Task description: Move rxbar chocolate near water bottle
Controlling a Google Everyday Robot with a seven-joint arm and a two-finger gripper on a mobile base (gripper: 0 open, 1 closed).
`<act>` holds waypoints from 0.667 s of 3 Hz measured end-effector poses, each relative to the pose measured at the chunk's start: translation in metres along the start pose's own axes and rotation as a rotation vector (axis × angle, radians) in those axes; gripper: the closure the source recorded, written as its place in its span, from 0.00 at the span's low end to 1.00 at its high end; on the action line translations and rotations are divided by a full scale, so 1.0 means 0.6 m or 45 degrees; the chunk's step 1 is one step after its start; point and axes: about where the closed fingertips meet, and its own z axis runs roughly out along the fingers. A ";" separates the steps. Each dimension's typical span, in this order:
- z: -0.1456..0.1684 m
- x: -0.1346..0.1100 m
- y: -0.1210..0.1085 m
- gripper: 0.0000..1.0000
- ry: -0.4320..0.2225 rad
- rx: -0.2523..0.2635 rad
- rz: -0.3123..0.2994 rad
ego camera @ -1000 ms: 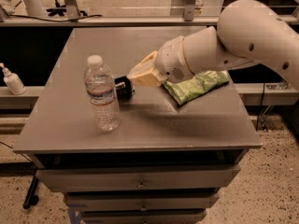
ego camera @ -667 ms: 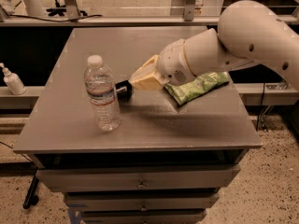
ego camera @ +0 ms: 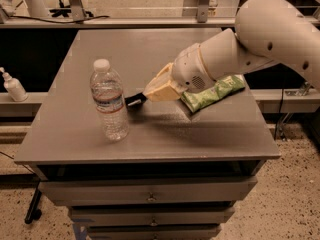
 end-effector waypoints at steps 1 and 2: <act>-0.001 0.007 0.003 0.35 0.022 -0.026 -0.007; -0.001 0.010 0.005 0.12 0.035 -0.039 -0.012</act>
Offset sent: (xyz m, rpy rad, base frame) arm -0.0024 -0.0098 -0.0070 -0.0416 0.0199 0.0295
